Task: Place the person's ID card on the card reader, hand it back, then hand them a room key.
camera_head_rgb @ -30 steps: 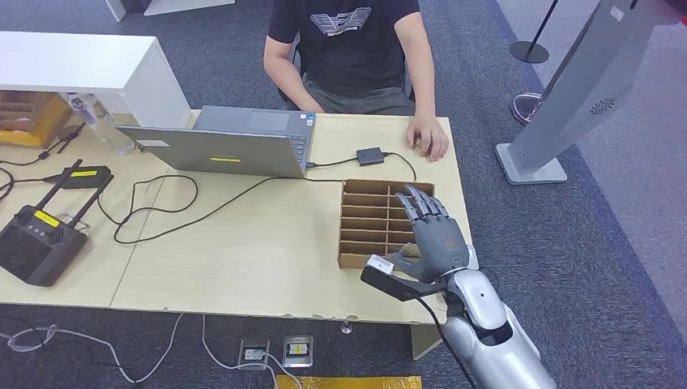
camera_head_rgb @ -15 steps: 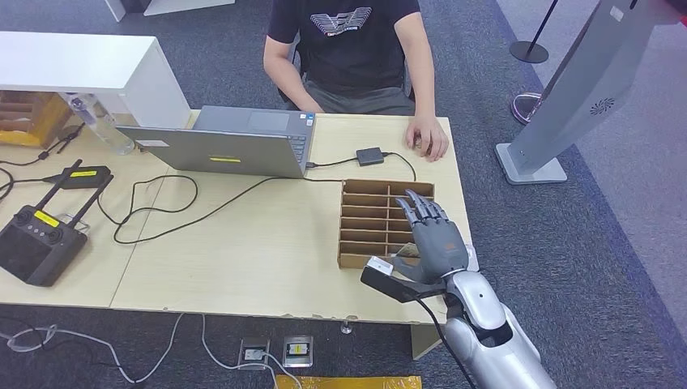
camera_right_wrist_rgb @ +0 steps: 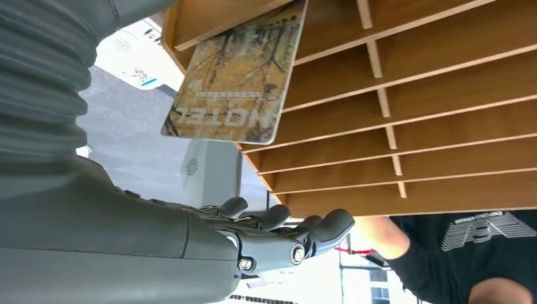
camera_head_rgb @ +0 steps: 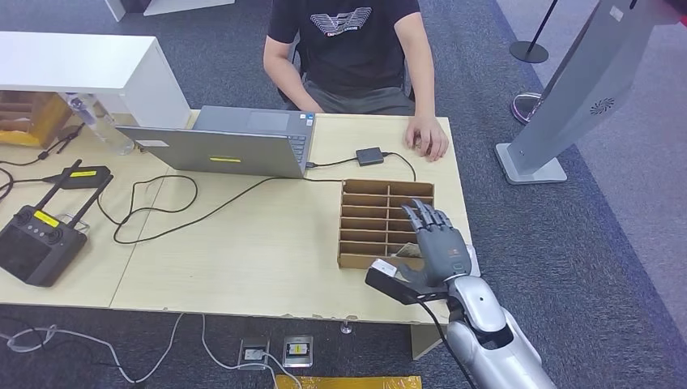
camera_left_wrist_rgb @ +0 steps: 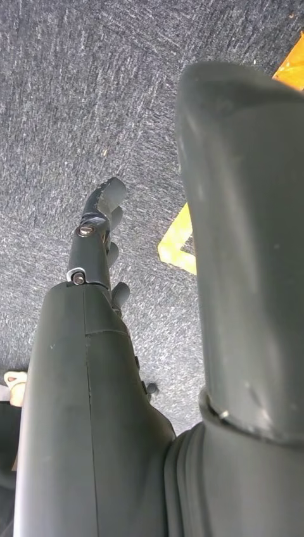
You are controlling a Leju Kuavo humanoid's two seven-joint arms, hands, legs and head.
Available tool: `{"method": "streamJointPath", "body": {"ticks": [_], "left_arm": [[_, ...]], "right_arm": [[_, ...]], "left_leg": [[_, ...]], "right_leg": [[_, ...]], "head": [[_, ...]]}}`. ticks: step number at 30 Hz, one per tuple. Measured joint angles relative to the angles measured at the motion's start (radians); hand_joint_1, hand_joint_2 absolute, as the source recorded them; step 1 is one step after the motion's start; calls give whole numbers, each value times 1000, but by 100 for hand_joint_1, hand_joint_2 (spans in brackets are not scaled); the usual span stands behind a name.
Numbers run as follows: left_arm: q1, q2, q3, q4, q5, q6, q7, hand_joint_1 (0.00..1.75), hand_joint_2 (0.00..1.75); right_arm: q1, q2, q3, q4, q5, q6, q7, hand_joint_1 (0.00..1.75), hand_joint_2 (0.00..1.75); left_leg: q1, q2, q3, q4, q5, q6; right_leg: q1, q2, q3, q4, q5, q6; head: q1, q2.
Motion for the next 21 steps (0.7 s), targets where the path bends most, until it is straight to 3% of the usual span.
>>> {"method": "streamJointPath", "body": {"ticks": [21], "left_arm": [[-1, 24, -3, 0, -16, -32, -2, 0, 0]], "right_arm": [[23, -5, -30, 6, 28, 38, 90, 0, 175]], "left_leg": [[0, 0, 0, 0, 0, 0]], "right_leg": [[0, 0, 0, 0, 0, 0]], "head": [[0, 0]]}}
